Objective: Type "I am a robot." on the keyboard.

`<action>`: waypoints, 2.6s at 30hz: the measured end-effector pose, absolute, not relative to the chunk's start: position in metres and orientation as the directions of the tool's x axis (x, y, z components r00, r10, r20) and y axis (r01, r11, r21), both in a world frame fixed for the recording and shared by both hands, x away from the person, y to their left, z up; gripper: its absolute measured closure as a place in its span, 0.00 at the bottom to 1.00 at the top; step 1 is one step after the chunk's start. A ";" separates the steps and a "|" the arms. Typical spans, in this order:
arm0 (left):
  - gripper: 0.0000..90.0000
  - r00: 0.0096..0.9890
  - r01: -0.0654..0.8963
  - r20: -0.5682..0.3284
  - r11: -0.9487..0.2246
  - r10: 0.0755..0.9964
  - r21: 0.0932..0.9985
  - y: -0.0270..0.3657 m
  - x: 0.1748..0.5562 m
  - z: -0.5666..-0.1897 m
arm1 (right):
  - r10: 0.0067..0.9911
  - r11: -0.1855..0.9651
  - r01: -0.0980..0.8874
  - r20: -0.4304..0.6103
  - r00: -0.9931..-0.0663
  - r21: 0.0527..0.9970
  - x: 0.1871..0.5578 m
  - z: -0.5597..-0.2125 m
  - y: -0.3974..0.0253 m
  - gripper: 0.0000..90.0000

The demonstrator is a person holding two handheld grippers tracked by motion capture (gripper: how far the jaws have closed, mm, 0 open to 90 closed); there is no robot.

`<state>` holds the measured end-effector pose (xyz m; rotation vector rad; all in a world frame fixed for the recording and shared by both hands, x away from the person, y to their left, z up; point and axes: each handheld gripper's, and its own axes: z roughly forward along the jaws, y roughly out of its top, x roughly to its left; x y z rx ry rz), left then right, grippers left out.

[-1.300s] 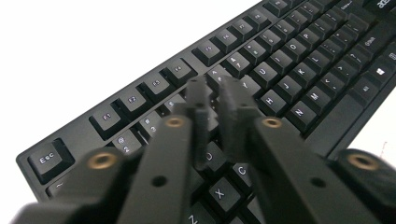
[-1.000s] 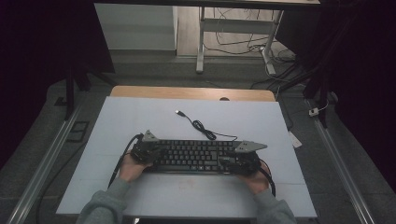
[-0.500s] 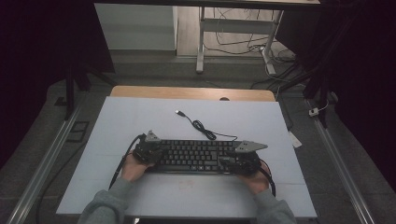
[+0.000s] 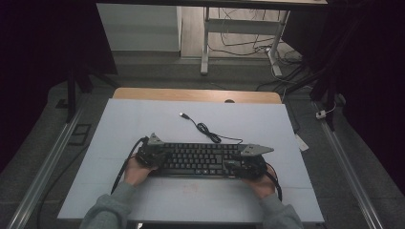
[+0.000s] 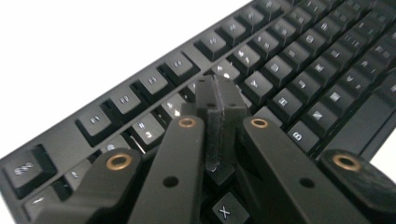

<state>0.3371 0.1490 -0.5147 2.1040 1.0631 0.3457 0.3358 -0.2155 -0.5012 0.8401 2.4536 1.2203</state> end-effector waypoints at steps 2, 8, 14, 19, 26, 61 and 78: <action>0.98 0.622 0.576 -0.098 -0.369 0.777 0.729 0.152 0.335 -0.511 | 0.609 0.471 0.376 0.014 -0.793 0.798 0.336 -0.501 -0.216 0.59; 0.76 0.637 0.561 -0.132 -0.340 0.759 0.755 0.158 0.324 -0.501 | 0.607 0.471 0.376 0.017 -0.795 0.798 0.335 -0.501 -0.216 0.59; 0.52 0.635 0.567 -0.141 -0.334 0.759 0.753 0.167 0.312 -0.496 | 0.605 0.470 0.373 0.015 -0.796 0.800 0.335 -0.500 -0.216 0.59; 0.44 0.626 0.583 -0.159 -0.323 0.764 0.745 0.173 0.312 -0.497 | 0.603 0.472 0.373 0.016 -0.797 0.798 0.336 -0.501 -0.215 0.59; 0.40 0.624 0.589 -0.167 -0.319 0.763 0.743 0.175 0.312 -0.497 | 0.605 0.468 0.373 0.017 -0.796 0.801 0.335 -0.501 -0.216 0.59; 0.36 0.635 0.600 -0.153 -0.357 0.757 0.716 0.171 0.314 -0.501 | 0.550 0.456 0.356 0.056 -0.833 0.816 0.341 -0.492 -0.175 0.84; 0.36 0.637 0.600 -0.151 -0.364 0.756 0.712 0.170 0.314 -0.501 | 0.507 0.490 0.329 0.043 -0.861 0.807 0.348 -0.492 -0.146 0.99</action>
